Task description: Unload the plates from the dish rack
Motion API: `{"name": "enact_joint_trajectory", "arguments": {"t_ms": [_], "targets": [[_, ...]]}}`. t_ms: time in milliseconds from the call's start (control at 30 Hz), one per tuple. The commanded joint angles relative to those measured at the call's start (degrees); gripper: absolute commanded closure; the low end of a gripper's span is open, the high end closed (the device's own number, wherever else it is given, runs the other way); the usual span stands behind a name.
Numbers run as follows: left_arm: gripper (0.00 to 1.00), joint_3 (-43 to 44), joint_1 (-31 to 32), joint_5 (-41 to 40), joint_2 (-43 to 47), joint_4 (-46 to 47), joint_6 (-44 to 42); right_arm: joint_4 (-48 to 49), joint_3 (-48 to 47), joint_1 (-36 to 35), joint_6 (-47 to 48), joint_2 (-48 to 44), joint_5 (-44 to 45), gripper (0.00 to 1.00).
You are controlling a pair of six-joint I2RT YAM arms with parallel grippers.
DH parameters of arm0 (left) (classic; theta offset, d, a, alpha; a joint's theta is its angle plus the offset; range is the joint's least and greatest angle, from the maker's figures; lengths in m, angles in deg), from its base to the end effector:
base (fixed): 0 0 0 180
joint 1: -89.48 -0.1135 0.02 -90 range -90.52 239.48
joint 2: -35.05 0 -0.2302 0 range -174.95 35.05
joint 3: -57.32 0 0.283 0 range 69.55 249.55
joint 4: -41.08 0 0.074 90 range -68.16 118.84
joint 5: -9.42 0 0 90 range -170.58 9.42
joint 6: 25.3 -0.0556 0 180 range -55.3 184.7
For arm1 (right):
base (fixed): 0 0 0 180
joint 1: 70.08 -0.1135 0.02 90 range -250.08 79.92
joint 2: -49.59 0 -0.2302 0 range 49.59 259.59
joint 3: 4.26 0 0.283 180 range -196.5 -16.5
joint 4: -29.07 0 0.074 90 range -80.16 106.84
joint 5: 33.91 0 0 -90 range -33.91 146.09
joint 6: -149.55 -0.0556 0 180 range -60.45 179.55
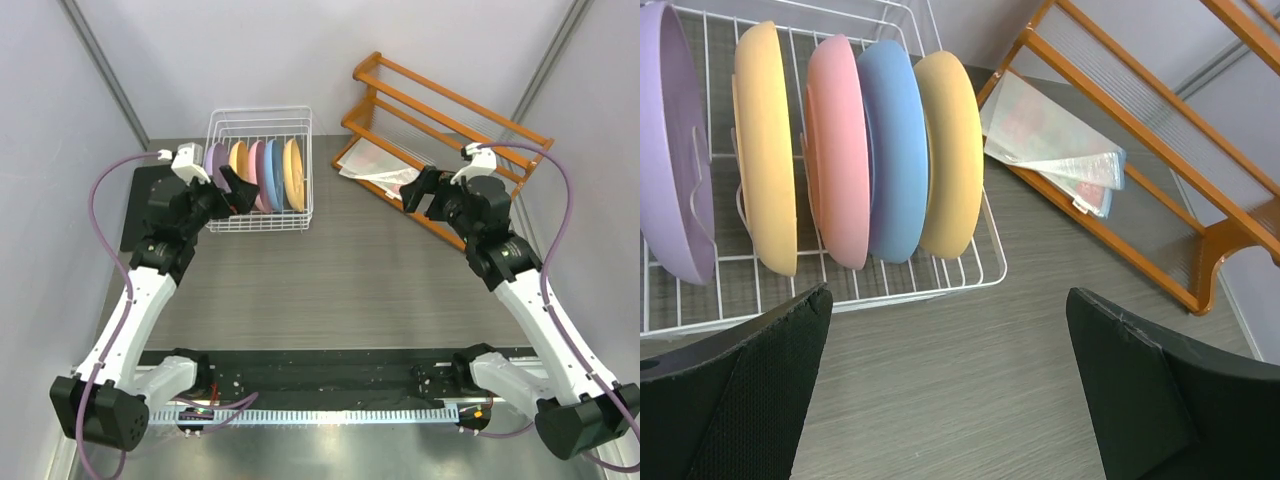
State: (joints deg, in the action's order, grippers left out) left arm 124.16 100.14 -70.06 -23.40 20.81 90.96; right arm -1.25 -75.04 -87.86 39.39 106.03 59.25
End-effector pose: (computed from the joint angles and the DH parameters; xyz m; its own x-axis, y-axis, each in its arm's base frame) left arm 0.2983 -0.0665 0.3245 -0.3396 -0.3787 -0.8610 0.2311 0.8537 -0.4667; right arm 0.2785 0.0861 0.3398 -0.3338 0.2543 -0.9077 -0.1485 0.9367 0.3171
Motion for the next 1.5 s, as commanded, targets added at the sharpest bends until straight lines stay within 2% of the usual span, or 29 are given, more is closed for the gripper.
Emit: {"name": "enact_joint_trajectory", "arguments": {"t_ms": [0, 100, 200, 233, 267, 300, 367, 500, 600, 733, 967, 1067, 1133, 1233, 1333, 1467], "targets": [[0.01, 4.01, 0.07, 0.1, -1.75, -1.11, -0.94, 5.61, -1.22, 0.12, 2.23, -1.08, 6.41, 0.0], [0.0, 4.01, 0.07, 10.19, -3.15, 2.92, -2.71, 5.78, -1.66, 0.11, 3.9, -0.02, 6.07, 0.0], [0.01, 7.08, 0.07, 15.22, -7.71, 5.13, -0.78, 4.56, -2.97, 0.12, 5.21, 2.87, 6.77, 0.0], [0.11, 8.39, 0.15, 15.92, -9.81, 4.17, -0.6, 4.55, -3.24, 0.2, 5.31, 3.58, 7.12, 0.0], [0.14, 11.02, 0.59, 15.15, -13.4, 3.56, -0.95, 4.55, -3.42, 0.12, 5.31, 4.8, 7.21, 0.0], [0.15, 12.44, 1.2, 12.96, -15.27, 2.16, -2.95, 4.55, -3.77, 0.2, 5.4, 5.34, 6.78, 0.0], [0.04, 15.68, 4.8, 2.55, -19.48, -1.1, -5.68, 4.64, -4.03, 0.2, 5.57, 6.83, 6.25, 0.0], [0.05, 20.79, 9.11, -5.84, -25.81, -2.95, -8.68, 4.55, -3.86, 0.2, 5.57, 8.15, 6.25, 0.0], [0.11, 23.7, 12.19, -11.2, -29.77, -3.48, -9.74, 4.55, -2.9, 0.2, 5.4, 8.5, 6.95, 0.0], [0.1, 27.12, 17.37, -21.58, -33.82, -3.66, -11.41, 4.46, -1.93, 0.2, 5.92, 9.12, 7.65, 0.0], [0.12, 32.57, 22.3, -37.31, -39.27, -3.57, -13.6, 4.46, -1.49, 0.2, 5.57, 9.74, 7.47, 0.02], [0.14, 34.33, 23.97, -42.58, -41.55, -3.57, -15.19, 4.55, -1.4, 0.2, 5.57, 10.0, 7.56, 0.03], [0.19, 35.03, 24.41, -44.27, -42.35, -3.75, -15.1, 4.55, -1.4, 0.12, 5.31, 10.0, 7.48, 0.04], [0.2, 35.83, 25.03, -49.45, -44.2, -4.01, -15.27, 4.46, -1.4, 0.2, 4.96, 10.09, 7.39, 0.04], [0.21, 37.49, 25.03, -51.3, -46.3, -4.44, -15.27, 4.55, -1.22, 0.12, 4.87, 10.0, 7.48, 0.04], [0.31, 39.78, 25.03, -52.45, -49.12, -5.24, -15.28, 4.46, -0.87, 0.2, 4.69, 10.0, 7.65, 0.05]]}}
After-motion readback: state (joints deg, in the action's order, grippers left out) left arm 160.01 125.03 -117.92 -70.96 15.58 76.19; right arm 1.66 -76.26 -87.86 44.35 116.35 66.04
